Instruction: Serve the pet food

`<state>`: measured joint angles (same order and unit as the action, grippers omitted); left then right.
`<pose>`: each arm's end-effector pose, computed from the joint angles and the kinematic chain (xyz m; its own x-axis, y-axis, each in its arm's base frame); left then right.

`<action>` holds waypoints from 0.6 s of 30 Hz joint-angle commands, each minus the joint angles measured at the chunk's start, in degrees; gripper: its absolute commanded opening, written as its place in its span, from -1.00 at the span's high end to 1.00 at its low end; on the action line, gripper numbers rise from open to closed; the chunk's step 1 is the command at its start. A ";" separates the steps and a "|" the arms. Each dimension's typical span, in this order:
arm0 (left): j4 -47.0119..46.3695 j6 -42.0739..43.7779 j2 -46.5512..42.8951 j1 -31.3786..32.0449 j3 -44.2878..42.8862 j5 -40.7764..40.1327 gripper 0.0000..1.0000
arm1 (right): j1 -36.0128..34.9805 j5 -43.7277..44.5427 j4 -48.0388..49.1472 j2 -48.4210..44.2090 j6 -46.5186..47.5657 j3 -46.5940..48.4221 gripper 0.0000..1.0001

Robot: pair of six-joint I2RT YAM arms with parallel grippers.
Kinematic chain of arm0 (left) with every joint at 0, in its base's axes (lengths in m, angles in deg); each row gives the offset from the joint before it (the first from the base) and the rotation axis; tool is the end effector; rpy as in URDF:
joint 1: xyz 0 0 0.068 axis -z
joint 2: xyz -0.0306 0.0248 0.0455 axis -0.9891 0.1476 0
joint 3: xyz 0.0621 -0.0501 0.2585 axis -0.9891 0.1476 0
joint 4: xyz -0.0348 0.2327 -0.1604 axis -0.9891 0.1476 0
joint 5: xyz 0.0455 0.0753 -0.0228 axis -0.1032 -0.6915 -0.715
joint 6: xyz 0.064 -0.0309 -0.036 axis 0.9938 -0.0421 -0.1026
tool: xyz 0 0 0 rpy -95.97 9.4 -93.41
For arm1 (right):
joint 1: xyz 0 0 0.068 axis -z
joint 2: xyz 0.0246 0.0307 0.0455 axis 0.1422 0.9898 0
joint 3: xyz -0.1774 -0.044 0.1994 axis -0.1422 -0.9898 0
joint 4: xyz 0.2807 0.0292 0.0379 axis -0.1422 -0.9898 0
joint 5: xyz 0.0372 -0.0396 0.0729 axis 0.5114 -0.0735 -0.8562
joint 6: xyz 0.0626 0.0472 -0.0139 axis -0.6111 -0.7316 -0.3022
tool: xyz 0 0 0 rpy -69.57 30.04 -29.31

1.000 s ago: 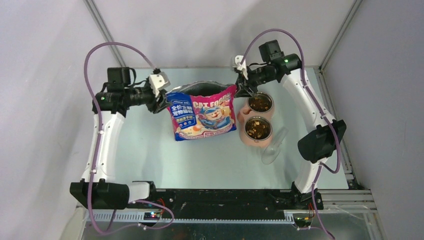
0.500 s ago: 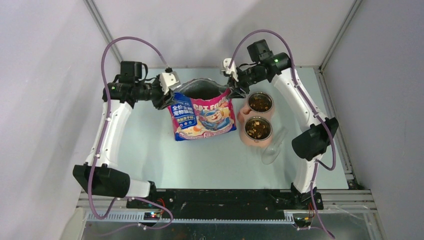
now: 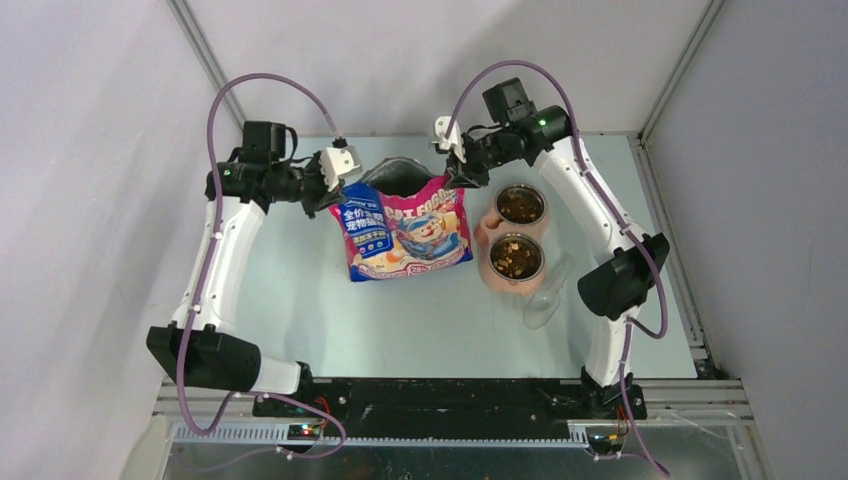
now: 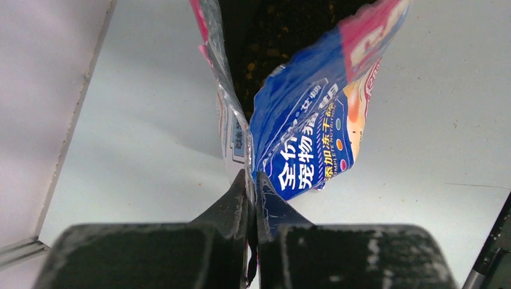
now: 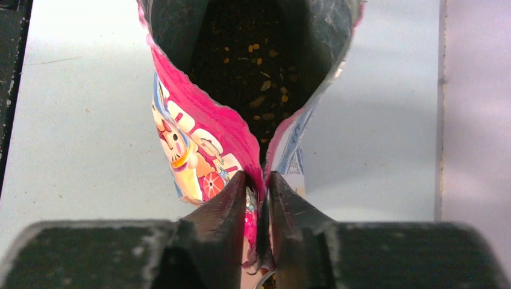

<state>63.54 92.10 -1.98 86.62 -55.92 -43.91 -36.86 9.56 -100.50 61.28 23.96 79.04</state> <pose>0.3037 -0.0692 0.3775 -0.0503 0.6604 -0.7492 0.8903 0.3696 0.2661 0.3618 0.2529 0.3811 0.2192 -0.5541 -0.8031 -0.9744 -0.0820 -0.2094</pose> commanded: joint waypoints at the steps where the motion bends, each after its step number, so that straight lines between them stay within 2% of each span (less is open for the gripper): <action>1: 2.10 0.92 0.62 -1.61 -3.99 -2.15 0.96 | 1.13 0.35 -3.12 1.69 -0.48 5.61 0.64; 4: 2.89 0.60 0.34 -3.97 -4.41 -1.40 1.00 | 3.47 0.16 -5.54 1.39 -0.44 6.81 0.78; 8: 5.26 2.29 0.37 -6.58 -4.90 -0.20 1.00 | 5.69 -0.27 -3.99 -1.20 -0.93 4.30 1.00; 12: 5.87 2.20 0.32 -7.30 -4.95 0.22 1.00 | 7.73 -1.67 0.26 -3.99 -4.57 -0.40 1.00; 18: 6.34 1.84 0.69 -7.38 -5.90 1.04 1.00 | 7.74 -1.73 1.07 -4.04 -5.40 -0.81 1.00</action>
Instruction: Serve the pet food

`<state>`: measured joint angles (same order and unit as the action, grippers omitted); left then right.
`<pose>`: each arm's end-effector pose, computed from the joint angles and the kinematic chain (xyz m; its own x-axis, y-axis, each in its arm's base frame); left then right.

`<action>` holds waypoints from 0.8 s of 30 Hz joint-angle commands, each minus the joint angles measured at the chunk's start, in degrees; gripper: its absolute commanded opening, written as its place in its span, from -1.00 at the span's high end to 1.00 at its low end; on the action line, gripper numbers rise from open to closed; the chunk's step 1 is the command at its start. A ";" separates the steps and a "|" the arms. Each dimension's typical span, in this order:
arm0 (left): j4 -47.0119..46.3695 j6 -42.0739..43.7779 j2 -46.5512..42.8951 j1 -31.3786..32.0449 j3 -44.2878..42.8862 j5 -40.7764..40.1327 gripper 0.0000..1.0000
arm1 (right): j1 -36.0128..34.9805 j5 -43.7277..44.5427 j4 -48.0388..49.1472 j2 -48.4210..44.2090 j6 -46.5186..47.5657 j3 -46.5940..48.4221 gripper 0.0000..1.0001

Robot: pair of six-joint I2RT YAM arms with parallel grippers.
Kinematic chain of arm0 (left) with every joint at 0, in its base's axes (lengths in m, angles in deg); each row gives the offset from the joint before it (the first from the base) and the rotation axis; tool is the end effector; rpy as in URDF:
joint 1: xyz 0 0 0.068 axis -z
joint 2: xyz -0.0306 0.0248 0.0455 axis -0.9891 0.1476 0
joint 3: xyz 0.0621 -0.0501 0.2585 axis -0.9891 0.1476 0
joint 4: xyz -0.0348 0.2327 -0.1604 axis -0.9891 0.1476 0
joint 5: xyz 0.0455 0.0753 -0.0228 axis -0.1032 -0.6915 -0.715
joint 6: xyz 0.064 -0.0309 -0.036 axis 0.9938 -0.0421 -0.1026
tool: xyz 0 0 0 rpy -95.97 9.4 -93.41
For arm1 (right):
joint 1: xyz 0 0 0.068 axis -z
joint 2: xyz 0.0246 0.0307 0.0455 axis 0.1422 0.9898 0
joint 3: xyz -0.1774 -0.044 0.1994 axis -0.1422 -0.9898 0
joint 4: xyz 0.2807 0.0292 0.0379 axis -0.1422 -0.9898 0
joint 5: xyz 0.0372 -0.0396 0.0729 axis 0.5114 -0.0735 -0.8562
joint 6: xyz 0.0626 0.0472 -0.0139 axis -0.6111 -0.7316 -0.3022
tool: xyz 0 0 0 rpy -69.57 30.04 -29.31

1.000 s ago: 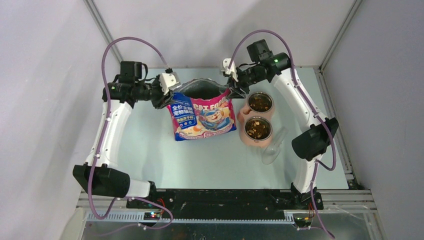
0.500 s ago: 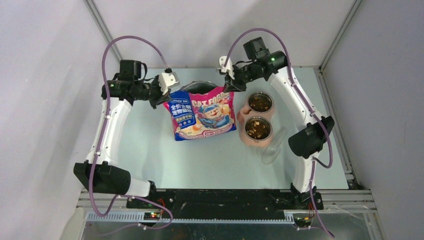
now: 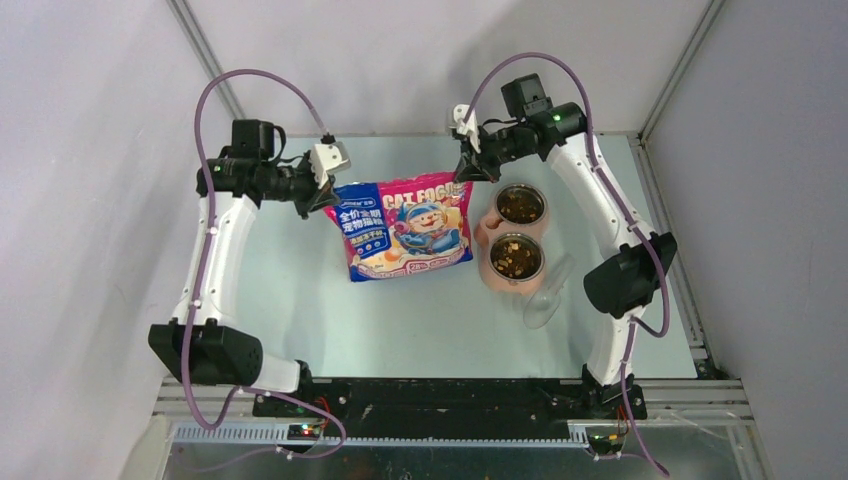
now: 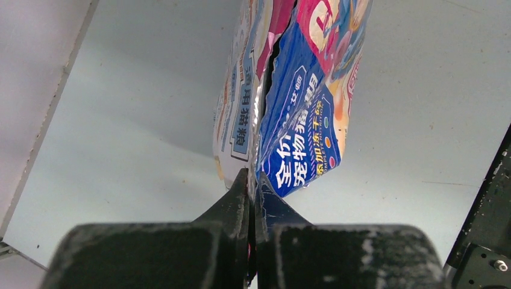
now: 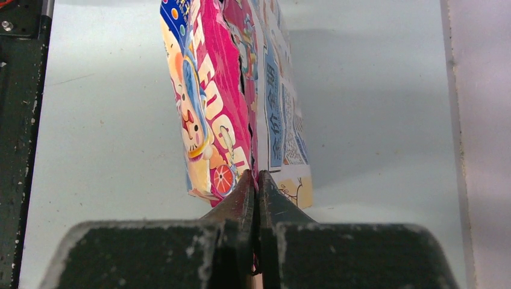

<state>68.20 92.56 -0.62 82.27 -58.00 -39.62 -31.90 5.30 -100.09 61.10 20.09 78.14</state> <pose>0.3039 -0.0499 0.3790 -0.1169 0.6188 -0.7768 0.8957 0.4036 0.1867 0.3790 0.2230 0.3808 0.1055 -0.5221 -0.8464 -0.9921 0.0027 -0.1254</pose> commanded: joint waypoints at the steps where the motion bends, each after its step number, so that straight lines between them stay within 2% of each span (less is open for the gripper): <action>1: 2.23 1.86 -0.61 -2.99 -4.00 -2.93 1.00 | 2.47 2.68 0.70 -3.87 -1.40 0.13 1.00; 6: 3.17 1.81 -0.66 -2.96 -5.33 -0.92 1.00 | 0.03 3.44 -1.27 -2.94 1.52 0.97 1.00; 8: 3.46 1.75 -0.68 -2.90 -5.73 -0.25 1.00 | -0.99 3.99 -2.52 -2.13 2.91 1.61 0.90; 11: 3.75 1.82 -0.64 -2.81 -5.85 -0.06 1.00 | -2.58 5.76 -4.07 -0.61 4.57 2.49 0.58; 14: 4.10 2.14 -0.68 -2.78 -5.77 -0.47 1.00 | -4.00 7.44 -4.14 0.37 4.93 3.48 0.48; 17: 4.20 2.46 -0.83 -2.83 -5.77 -0.82 1.00 | -4.14 7.59 -5.90 1.99 4.89 6.72 0.67; 20: 4.00 2.29 -0.94 -2.60 -5.74 -0.64 1.00 | -4.14 7.12 -8.09 3.15 5.07 9.65 1.00; 24: 4.06 2.39 -0.92 -2.34 -5.75 -0.76 1.00 | -4.13 6.66 -8.01 3.66 3.94 11.21 1.00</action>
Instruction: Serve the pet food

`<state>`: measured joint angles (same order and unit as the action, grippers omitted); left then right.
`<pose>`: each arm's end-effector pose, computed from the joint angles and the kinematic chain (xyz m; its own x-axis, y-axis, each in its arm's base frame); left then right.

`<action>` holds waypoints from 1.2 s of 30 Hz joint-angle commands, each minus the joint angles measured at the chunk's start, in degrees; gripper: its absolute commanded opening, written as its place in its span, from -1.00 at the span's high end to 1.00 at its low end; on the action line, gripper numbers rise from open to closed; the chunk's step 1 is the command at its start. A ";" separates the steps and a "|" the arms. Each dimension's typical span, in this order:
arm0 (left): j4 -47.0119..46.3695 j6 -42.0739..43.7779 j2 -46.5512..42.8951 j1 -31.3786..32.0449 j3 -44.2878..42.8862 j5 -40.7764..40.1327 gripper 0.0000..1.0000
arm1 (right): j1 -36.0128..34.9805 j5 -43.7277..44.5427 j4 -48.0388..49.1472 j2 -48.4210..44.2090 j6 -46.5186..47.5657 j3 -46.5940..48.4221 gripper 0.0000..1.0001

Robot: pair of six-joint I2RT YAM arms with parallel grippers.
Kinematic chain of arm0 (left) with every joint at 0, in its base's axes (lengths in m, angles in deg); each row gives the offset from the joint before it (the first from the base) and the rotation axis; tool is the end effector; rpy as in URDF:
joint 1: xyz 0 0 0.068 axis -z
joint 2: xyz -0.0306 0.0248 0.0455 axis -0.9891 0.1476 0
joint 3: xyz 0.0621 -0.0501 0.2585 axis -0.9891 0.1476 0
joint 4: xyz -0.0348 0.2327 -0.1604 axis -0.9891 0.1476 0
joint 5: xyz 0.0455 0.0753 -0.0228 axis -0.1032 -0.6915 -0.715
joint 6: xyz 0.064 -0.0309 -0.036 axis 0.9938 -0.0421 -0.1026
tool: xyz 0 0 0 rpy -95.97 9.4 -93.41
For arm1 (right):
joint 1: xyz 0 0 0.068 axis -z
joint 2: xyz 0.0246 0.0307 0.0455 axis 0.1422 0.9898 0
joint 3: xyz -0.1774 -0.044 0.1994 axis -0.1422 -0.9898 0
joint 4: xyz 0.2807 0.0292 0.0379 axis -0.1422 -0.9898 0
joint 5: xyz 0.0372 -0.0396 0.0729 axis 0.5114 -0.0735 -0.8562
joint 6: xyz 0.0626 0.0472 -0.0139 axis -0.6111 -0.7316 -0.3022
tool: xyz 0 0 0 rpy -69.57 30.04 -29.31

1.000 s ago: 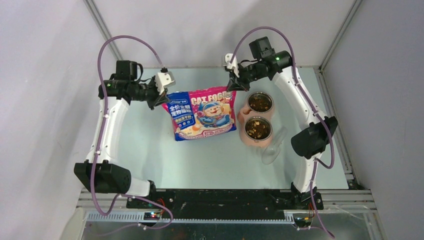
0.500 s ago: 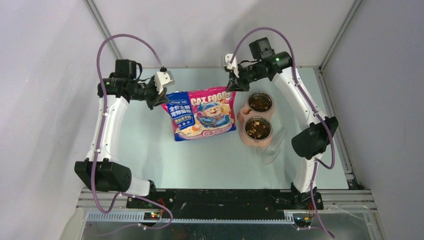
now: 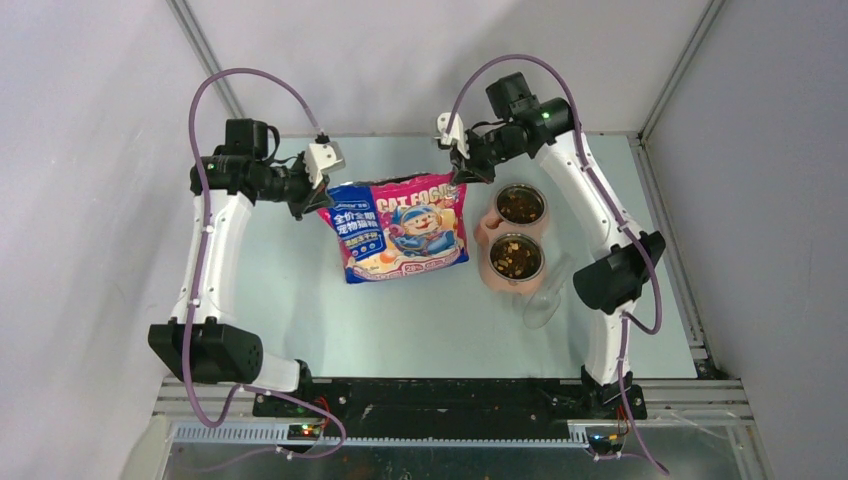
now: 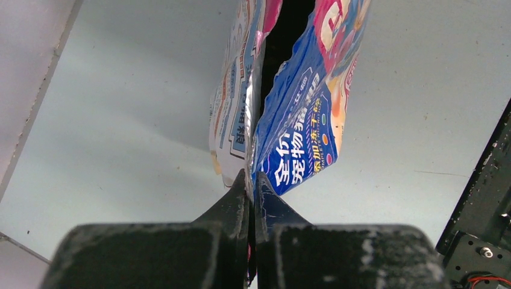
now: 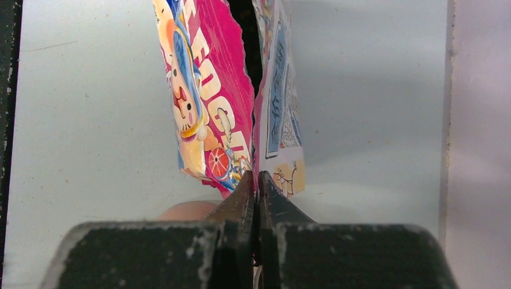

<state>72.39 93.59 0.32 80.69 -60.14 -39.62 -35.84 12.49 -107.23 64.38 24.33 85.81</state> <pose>0.3017 -0.0415 0.3813 -0.1582 0.6223 -0.7666 0.8957 0.4171 0.1538 0.3684 0.2447 0.3855 0.1754 -0.6115 -0.7715 -0.9818 -0.0504 -0.1833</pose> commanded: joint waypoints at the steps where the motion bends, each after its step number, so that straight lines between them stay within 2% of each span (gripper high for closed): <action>1: 0.02 1.50 -1.87 -0.77 -3.69 -0.72 1.00 | -0.18 -0.54 -0.69 0.30 -0.83 3.57 1.00; 4: 0.14 1.75 -2.19 -0.45 -3.79 -0.47 1.00 | -0.42 -0.75 1.96 -0.43 -2.80 3.11 0.53; 6: -0.09 1.67 -2.38 -0.09 -3.76 -0.24 1.00 | -1.06 -0.24 3.94 -0.44 -4.09 2.90 0.34; 7: -0.31 1.51 -2.32 0.11 -3.72 -0.09 1.00 | -1.89 0.59 4.48 -0.29 -4.14 2.93 0.27; 10: -0.55 1.36 -2.12 0.19 -3.76 -0.11 1.00 | -3.79 2.21 4.92 1.13 -2.89 3.25 0.22; 12: -0.42 1.48 -2.03 0.22 -3.80 -0.33 1.00 | -4.51 3.04 4.54 2.16 -2.36 3.58 0.24; 14: -0.24 1.83 -2.06 0.21 -3.80 -0.88 1.00 | -4.95 3.15 3.83 3.16 -2.16 4.65 0.37; 19: 0.16 2.32 -2.02 0.26 -4.16 -1.48 1.00 | -5.14 1.74 2.62 3.34 -2.03 6.79 1.00; 29: 3.97 3.77 -0.24 -0.30 -7.88 -1.77 1.00 | 0.20 -2.27 2.55 -0.45 -4.31 6.25 1.00; 33: 2.01 2.16 -0.40 0.34 -7.57 1.72 0.98 | 0.59 -4.29 3.21 -1.92 -7.05 4.26 1.00; 35: -0.59 0.03 -1.04 3.22 -6.72 3.56 0.65 | -0.21 -4.88 4.20 -3.59 -7.58 1.81 1.00; 36: -2.10 -1.02 -1.46 4.00 -6.05 4.27 0.36 | -0.93 -4.88 5.23 -4.01 -7.57 0.00 1.00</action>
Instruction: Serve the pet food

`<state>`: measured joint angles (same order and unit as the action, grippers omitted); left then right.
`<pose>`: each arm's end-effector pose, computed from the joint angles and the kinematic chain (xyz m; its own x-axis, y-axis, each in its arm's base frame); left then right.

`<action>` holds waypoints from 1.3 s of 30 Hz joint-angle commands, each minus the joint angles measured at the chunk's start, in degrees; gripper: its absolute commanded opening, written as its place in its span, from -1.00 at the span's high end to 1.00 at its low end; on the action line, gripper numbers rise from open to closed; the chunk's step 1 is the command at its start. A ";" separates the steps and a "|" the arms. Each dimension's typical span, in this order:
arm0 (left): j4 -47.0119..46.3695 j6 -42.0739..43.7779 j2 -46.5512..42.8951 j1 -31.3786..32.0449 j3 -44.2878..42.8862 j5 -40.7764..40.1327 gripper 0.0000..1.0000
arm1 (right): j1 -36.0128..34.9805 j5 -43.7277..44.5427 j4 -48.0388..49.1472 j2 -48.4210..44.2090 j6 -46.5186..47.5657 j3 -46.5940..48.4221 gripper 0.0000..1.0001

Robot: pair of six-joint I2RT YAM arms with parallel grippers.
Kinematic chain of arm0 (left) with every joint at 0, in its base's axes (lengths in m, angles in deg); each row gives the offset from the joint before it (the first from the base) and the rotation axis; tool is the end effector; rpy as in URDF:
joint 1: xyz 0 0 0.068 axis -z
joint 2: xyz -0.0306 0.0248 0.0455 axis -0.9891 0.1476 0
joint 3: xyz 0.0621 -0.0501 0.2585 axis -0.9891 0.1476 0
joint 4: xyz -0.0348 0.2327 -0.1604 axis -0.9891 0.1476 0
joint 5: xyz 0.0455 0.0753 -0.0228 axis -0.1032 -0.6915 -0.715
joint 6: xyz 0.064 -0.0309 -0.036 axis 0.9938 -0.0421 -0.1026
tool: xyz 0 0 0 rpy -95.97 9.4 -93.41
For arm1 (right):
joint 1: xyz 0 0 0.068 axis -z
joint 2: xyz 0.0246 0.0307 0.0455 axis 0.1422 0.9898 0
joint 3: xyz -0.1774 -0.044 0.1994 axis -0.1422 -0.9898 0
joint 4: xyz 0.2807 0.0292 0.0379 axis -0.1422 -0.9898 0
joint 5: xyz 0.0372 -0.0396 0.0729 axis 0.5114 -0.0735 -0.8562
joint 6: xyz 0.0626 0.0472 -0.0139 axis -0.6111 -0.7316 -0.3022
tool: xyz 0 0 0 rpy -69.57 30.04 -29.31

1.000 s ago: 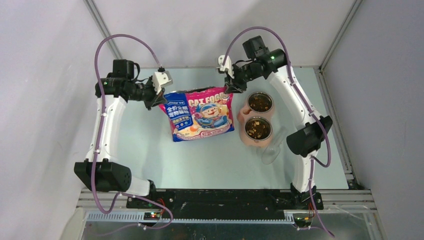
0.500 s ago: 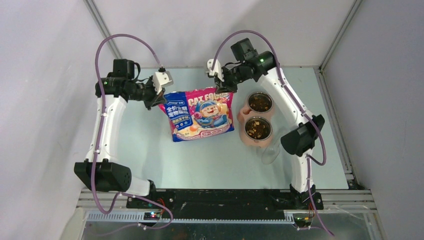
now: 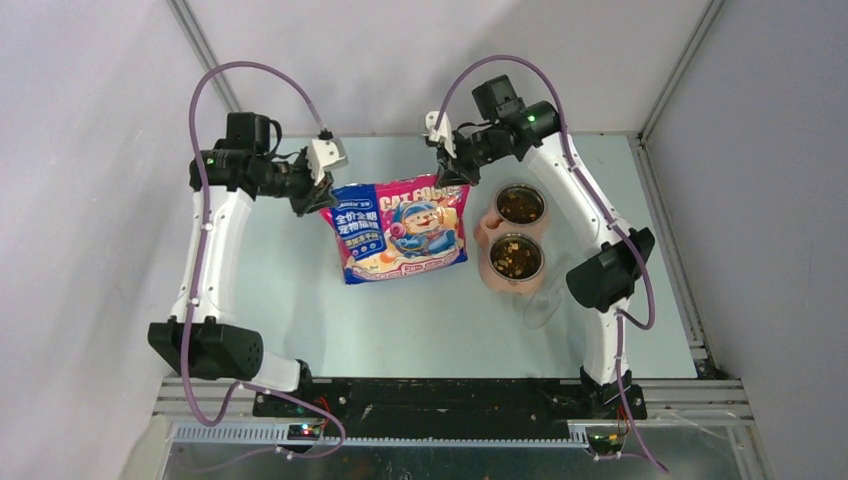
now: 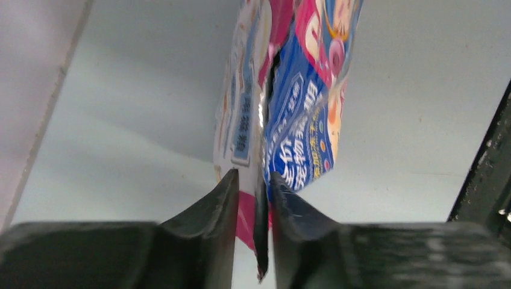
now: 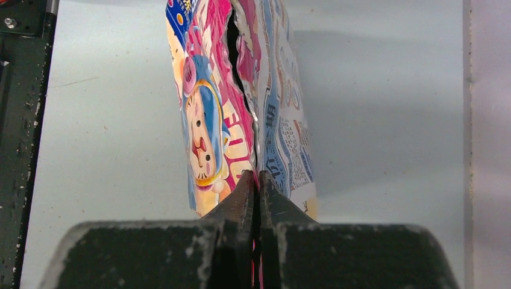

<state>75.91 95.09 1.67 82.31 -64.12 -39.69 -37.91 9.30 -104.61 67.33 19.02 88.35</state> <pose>0.2994 -0.0500 0.3925 -0.1289 0.6374 -0.7596 0.9129 0.3755 0.1602 0.3713 0.2679 0.3829 0.1343 -0.5597 -0.8178 -0.9906 -0.0554 -0.1247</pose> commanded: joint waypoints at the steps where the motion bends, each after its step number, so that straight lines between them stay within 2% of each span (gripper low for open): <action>1: -10.46 -5.59 -4.08 4.04 0.14 4.44 0.24 | 0.81 -1.42 3.85 -7.74 -2.20 -3.47 1.00; 2: -13.45 -7.26 -4.76 4.79 1.57 4.21 0.02 | 0.14 -1.24 4.31 -8.05 -1.97 -4.89 1.00; 4: -21.43 -10.82 -6.48 7.13 5.32 2.39 -0.23 | -0.42 -0.68 5.40 -8.37 -1.99 -5.79 1.00; 6: -24.92 -11.22 -6.49 9.28 6.86 0.58 -0.31 | -0.57 -0.55 5.66 -8.08 -2.23 -5.32 0.99; 8: -22.86 -9.61 -4.49 10.36 5.48 0.17 -0.33 | -0.62 -0.42 6.02 -7.89 -2.63 -4.92 0.95; 10: -16.20 -7.29 -0.79 10.67 1.75 0.68 -0.31 | -0.59 -0.22 6.46 -8.03 -2.92 -4.85 0.94; 14: -10.84 -3.80 1.42 10.72 -0.50 0.77 -0.16 | -0.54 0.15 6.70 -8.46 -2.92 -4.95 0.94; 18: -10.35 -3.00 1.42 10.72 0.34 -0.66 0.06 | -0.43 -0.04 6.68 -8.54 -2.81 -5.10 0.99; 20: -9.87 -2.39 1.54 10.67 0.15 -1.80 0.27 | -0.27 -0.15 6.63 -8.52 -2.48 -5.15 1.00; 21: -9.37 -1.92 1.61 10.65 -0.14 -2.52 0.52 | -0.18 -0.26 6.53 -8.53 -1.94 -5.23 1.00; 23: -7.51 -0.85 1.89 10.49 -1.10 -3.58 0.85 | 0.12 -0.79 6.12 -8.64 -0.67 -5.47 1.00; 25: -6.31 -0.49 1.89 10.01 -1.60 -3.53 0.98 | 0.54 -1.31 6.35 -9.00 -0.21 -6.28 1.00; 27: -6.56 -0.89 1.24 9.78 -1.43 -2.83 1.00 | 0.71 -2.06 7.47 -9.57 -0.61 -7.51 1.00; 28: -6.93 -2.00 1.11 9.80 -1.19 -2.31 1.00 | 0.57 -2.35 8.85 -10.11 -1.25 -8.56 0.93; 29: -7.97 -2.74 0.90 9.82 -1.17 -0.93 1.00 | 0.39 -2.79 9.80 -10.33 -1.82 -9.12 0.84; 30: -8.47 -4.59 0.81 9.94 -1.15 -0.22 1.00 | -0.14 -3.02 12.20 -10.67 -3.53 -10.20 0.66; 32: -10.04 -7.34 0.67 10.22 -1.33 2.11 1.00 | -1.21 -3.77 14.84 -10.79 -5.32 -10.96 0.42; 34: -10.59 -8.60 0.63 10.52 -1.72 3.17 0.98 | -2.59 -3.64 16.48 -9.96 -6.81 -10.46 0.32; 39: -10.88 -9.11 0.01 11.05 -1.68 3.49 0.98 | -4.78 -2.88 16.84 -5.79 -8.60 -6.93 0.31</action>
<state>67.06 88.32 4.03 92.91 -63.07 -39.87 -40.56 7.64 -91.10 60.07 13.23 77.81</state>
